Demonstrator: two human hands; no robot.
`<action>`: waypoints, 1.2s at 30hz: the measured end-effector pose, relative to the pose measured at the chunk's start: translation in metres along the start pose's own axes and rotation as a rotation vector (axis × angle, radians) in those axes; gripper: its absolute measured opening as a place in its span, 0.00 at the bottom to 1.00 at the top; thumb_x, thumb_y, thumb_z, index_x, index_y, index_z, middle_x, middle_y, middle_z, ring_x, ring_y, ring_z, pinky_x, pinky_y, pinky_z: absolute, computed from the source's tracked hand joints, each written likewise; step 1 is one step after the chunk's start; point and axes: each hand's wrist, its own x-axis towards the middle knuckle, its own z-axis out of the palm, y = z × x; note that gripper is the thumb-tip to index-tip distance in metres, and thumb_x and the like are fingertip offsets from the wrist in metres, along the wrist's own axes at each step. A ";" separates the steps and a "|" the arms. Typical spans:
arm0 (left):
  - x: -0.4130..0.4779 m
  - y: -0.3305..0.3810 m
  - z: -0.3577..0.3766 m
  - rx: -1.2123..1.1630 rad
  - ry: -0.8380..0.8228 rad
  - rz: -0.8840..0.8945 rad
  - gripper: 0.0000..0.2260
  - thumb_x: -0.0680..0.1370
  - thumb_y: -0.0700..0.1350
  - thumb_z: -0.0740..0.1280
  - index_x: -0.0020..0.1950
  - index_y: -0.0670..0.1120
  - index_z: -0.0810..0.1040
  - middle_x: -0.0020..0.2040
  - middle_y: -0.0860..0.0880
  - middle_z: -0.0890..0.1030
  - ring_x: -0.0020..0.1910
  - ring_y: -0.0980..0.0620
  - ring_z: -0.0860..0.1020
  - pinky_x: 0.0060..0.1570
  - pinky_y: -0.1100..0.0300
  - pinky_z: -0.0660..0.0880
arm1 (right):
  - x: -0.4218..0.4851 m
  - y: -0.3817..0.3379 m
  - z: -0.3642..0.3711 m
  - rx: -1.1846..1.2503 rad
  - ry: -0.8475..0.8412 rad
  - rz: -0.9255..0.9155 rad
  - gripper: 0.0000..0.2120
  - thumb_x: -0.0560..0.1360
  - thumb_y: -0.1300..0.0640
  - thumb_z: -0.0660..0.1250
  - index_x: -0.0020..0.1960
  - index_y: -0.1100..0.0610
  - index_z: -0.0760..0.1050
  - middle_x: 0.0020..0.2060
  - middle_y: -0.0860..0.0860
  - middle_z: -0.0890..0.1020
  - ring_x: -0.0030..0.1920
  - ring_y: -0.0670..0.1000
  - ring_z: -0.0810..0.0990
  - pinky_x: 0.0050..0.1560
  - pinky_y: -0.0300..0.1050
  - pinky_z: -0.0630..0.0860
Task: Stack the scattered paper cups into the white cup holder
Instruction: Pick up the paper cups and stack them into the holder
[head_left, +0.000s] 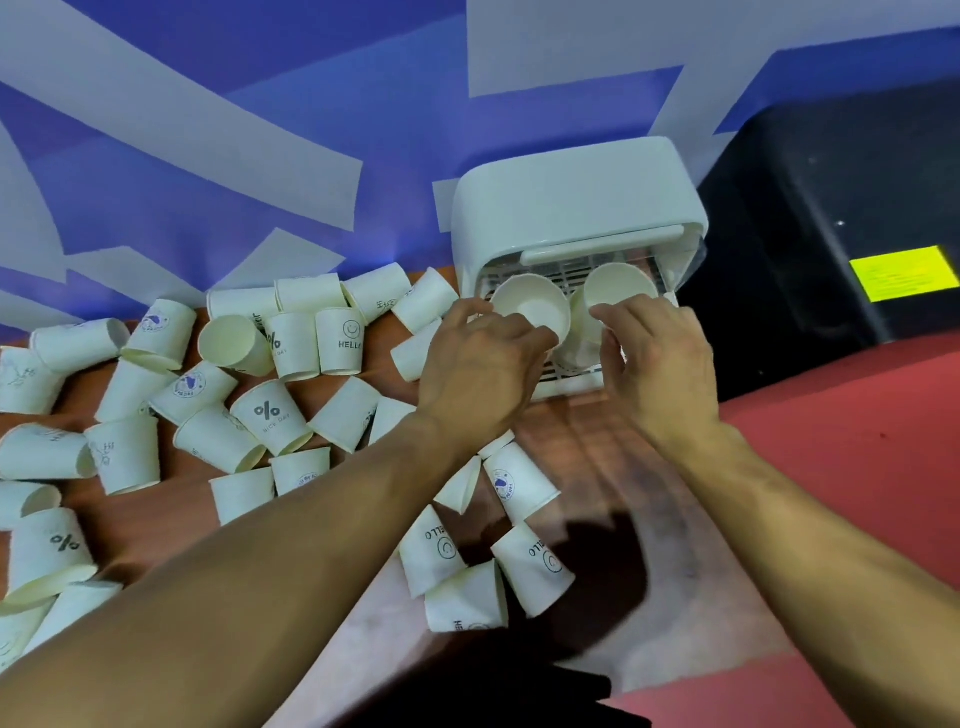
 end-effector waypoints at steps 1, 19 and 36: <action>0.001 0.000 0.002 0.005 -0.013 0.001 0.08 0.79 0.47 0.64 0.48 0.50 0.83 0.41 0.51 0.83 0.41 0.46 0.80 0.56 0.52 0.66 | -0.001 0.001 0.003 0.009 -0.037 0.011 0.13 0.71 0.68 0.67 0.53 0.60 0.80 0.41 0.55 0.79 0.39 0.59 0.76 0.44 0.49 0.67; 0.011 -0.017 0.034 -0.092 -0.278 -0.094 0.15 0.81 0.51 0.58 0.49 0.48 0.83 0.45 0.46 0.82 0.45 0.43 0.79 0.46 0.51 0.75 | -0.001 0.006 0.032 0.161 -0.151 0.167 0.12 0.74 0.65 0.64 0.55 0.59 0.81 0.42 0.54 0.81 0.40 0.59 0.79 0.39 0.55 0.77; -0.164 0.018 0.004 -0.176 -0.548 -0.081 0.13 0.78 0.58 0.63 0.62 0.60 0.76 0.59 0.57 0.76 0.53 0.51 0.78 0.47 0.56 0.74 | -0.138 -0.091 -0.003 0.374 -0.341 0.758 0.04 0.72 0.55 0.70 0.46 0.50 0.80 0.39 0.44 0.84 0.40 0.48 0.82 0.43 0.43 0.77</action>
